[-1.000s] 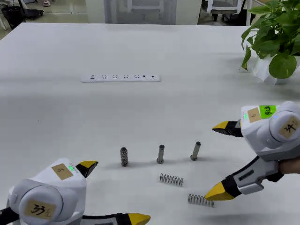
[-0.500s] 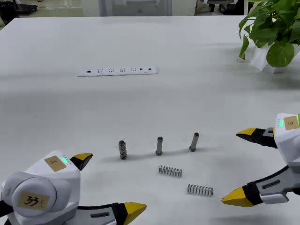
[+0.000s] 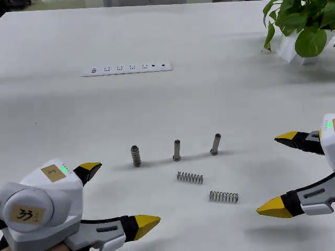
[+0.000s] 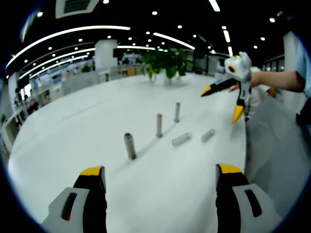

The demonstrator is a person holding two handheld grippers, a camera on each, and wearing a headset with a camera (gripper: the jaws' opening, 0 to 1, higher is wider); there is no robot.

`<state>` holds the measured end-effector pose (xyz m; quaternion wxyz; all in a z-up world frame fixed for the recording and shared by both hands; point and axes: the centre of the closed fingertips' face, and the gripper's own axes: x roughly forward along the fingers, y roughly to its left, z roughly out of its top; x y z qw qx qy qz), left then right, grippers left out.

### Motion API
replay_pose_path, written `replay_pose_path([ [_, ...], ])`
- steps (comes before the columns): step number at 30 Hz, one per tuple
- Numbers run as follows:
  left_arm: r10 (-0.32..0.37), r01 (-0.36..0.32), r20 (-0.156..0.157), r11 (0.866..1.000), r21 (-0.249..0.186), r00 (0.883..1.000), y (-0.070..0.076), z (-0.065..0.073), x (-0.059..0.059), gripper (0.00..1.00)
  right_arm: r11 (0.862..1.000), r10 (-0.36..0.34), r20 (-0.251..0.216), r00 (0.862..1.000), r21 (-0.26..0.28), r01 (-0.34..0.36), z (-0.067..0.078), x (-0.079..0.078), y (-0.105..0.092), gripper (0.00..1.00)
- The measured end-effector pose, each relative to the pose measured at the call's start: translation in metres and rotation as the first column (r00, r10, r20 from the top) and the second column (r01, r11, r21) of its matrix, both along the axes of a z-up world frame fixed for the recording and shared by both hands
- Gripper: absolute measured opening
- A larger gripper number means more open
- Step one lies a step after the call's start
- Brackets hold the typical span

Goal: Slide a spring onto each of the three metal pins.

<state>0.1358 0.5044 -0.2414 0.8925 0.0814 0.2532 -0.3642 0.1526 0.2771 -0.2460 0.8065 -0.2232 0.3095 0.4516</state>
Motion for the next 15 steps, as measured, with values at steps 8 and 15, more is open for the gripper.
replay_pose_path([
  [8, -0.101, 0.101, 0.004, 0.995, 0.014, 0.995, -0.02, 0.002, -0.004, 0.81, 1.0, -0.023, 0.001, 1.0, 0.01, 0.023, 0.002, -0.004, -0.006, 0.99],
  [15, -0.203, 0.203, 0.003, 0.979, 0.027, 0.979, -0.05, -0.001, -0.001, 0.65, 0.999, -0.039, -0.016, 0.999, 0.012, 0.039, -0.006, -0.015, -0.011, 0.99],
])
